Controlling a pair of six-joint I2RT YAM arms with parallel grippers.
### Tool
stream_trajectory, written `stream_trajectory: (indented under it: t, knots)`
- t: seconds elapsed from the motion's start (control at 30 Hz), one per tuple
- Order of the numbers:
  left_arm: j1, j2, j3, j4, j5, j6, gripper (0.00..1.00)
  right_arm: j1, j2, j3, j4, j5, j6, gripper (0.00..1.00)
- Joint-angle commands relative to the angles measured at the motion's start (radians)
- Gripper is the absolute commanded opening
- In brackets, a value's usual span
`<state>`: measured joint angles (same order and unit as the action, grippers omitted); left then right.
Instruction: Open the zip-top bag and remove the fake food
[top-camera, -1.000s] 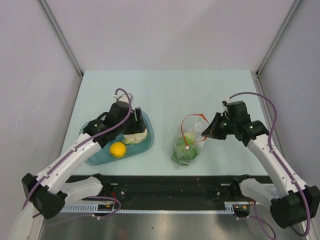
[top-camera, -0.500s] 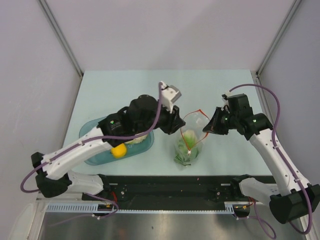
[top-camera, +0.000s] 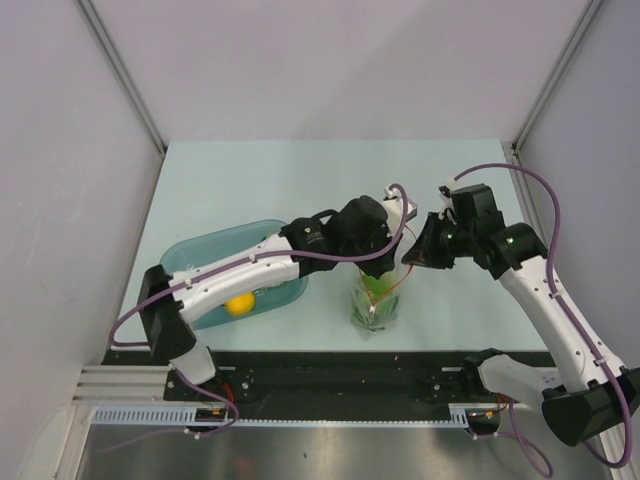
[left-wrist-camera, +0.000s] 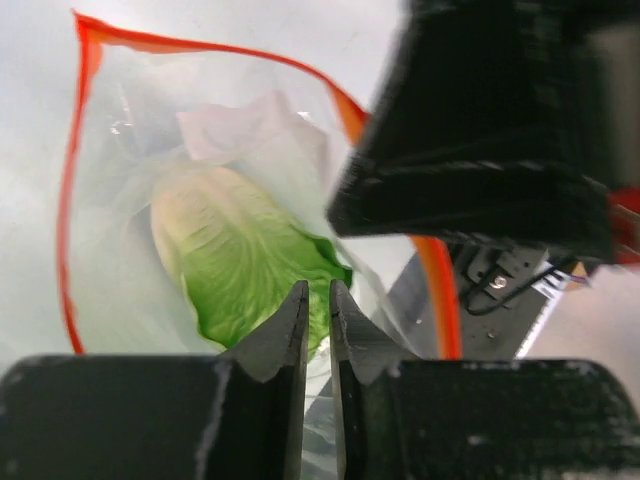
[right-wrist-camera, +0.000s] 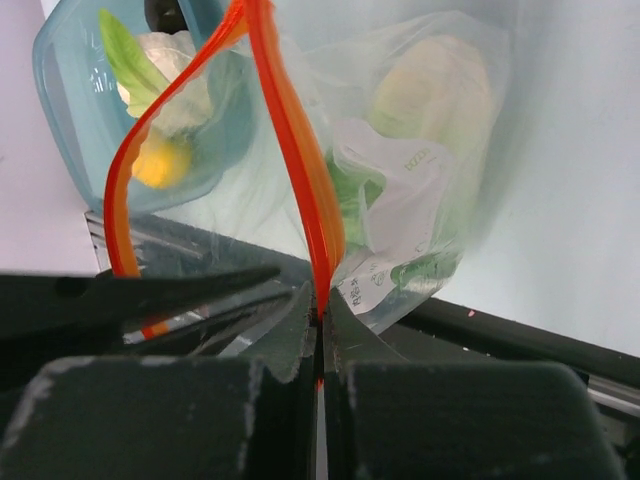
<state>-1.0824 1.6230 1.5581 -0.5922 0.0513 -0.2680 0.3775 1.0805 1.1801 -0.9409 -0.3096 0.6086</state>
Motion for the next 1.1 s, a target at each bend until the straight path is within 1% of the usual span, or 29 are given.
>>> stream_trajectory:
  t: [0.0,0.07,0.1,0.17,0.2,0.3,0.4,0.47,0.5,0.57,0.67,0.77,0.93,1.03,1.07]
  knots:
    - [-0.002,0.04,0.083,-0.046,-0.103,-0.051,0.18,0.008,-0.036,0.029,-0.024,0.012,0.005,0.0]
    - [-0.001,0.055,0.089,-0.05,-0.139,-0.072,0.23,0.009,-0.039,0.024,-0.022,0.012,0.002,0.0]
    - [0.004,0.063,0.092,-0.055,-0.14,-0.088,0.29,0.009,-0.039,0.023,-0.024,0.009,-0.001,0.0]
    - [0.01,0.093,0.1,-0.069,-0.142,-0.105,0.37,0.011,-0.034,0.023,-0.025,0.0,-0.006,0.0]
    - [0.012,0.103,0.1,-0.076,-0.137,-0.123,0.44,0.009,-0.033,0.024,-0.024,-0.002,-0.006,0.0]
    - [0.021,0.149,0.091,-0.071,-0.11,-0.155,0.46,0.009,-0.033,0.024,-0.022,-0.003,0.003,0.0]
    - [0.027,0.187,0.06,-0.044,-0.103,-0.178,0.43,0.009,-0.034,0.012,-0.021,0.0,0.01,0.0]
    - [0.027,0.213,0.042,-0.04,-0.113,-0.181,0.44,0.009,-0.034,0.004,-0.029,0.001,0.011,0.0]
    - [0.029,0.222,0.024,-0.037,-0.122,-0.178,0.47,0.009,-0.036,0.0,-0.036,0.001,0.011,0.0]
    - [0.029,0.245,0.004,-0.014,-0.123,-0.172,0.55,0.009,-0.054,-0.02,-0.042,0.003,0.011,0.0]
    - [0.029,0.279,-0.015,-0.001,-0.128,-0.166,0.61,0.009,-0.077,-0.055,-0.047,0.006,0.0,0.0]
    - [0.029,0.313,-0.02,0.017,-0.154,-0.16,0.64,0.011,-0.09,-0.08,-0.048,0.001,0.0,0.0]
    - [0.027,0.369,-0.035,0.045,-0.188,-0.146,0.65,0.009,-0.102,-0.119,-0.03,-0.023,0.008,0.0]
    - [0.027,0.376,-0.049,0.055,-0.185,-0.142,0.56,0.011,-0.103,-0.112,-0.044,-0.011,0.0,0.0]
    - [0.029,0.373,-0.055,0.067,-0.185,-0.134,0.47,0.008,-0.105,-0.114,-0.045,-0.011,-0.004,0.0]
